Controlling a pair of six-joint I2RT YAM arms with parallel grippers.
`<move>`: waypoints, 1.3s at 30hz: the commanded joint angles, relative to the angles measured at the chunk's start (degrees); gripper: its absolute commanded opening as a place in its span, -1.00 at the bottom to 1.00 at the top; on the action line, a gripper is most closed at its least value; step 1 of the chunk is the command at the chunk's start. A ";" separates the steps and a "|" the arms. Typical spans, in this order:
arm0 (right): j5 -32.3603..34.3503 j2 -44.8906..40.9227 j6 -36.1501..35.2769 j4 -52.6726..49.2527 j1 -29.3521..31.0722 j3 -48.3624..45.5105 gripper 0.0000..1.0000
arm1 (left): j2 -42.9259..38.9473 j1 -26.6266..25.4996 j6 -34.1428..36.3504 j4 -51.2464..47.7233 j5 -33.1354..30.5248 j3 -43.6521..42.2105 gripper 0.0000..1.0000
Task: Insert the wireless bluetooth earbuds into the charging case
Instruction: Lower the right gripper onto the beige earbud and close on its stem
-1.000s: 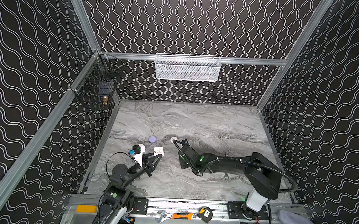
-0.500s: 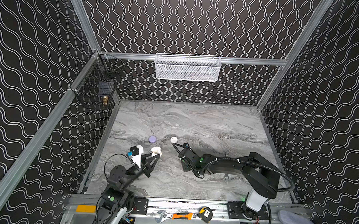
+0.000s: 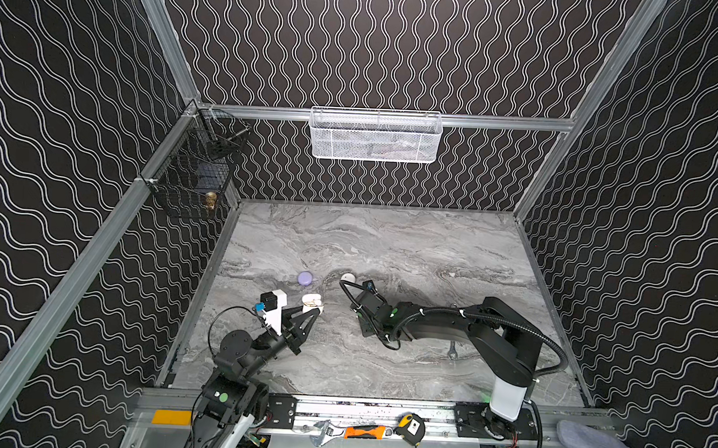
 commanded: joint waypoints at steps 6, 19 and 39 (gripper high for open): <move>2.03 5.60 -1.05 -3.48 -1.36 7.18 -0.30 | -1.39 0.03 1.52 -1.37 -1.80 1.20 -1.00; 2.29 -2.01 -1.33 -1.50 -2.26 8.48 -0.25 | -1.51 0.01 2.05 -2.49 -2.31 1.98 -1.00; 2.74 9.37 2.78 -10.50 -0.14 18.27 0.00 | -1.56 0.00 1.97 -3.81 -2.53 2.04 -1.00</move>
